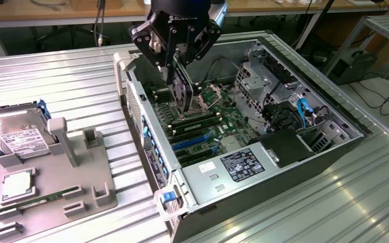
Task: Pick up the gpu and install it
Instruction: 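Pick up the gpu and move the gpu toward the slot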
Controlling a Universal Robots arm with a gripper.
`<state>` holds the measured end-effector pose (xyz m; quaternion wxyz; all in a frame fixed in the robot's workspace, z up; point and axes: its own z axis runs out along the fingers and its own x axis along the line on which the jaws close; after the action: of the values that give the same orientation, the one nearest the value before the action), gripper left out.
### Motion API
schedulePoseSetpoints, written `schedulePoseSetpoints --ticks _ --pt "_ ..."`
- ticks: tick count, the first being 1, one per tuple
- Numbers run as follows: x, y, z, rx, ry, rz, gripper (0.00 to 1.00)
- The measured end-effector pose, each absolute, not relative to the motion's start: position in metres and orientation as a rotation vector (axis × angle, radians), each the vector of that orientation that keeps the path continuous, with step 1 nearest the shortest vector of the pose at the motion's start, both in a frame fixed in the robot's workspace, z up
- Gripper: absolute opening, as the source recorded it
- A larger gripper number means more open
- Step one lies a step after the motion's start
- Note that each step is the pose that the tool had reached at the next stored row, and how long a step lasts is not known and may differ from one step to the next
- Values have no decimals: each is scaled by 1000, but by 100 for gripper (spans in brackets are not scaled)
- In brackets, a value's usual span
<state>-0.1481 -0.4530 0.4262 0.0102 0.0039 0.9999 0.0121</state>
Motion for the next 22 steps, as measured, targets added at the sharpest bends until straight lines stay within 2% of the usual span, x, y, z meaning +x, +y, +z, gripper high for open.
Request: schedulePoseSetpoints --ticks 22 --pt "-126 -453 426 12 3121 38 27"
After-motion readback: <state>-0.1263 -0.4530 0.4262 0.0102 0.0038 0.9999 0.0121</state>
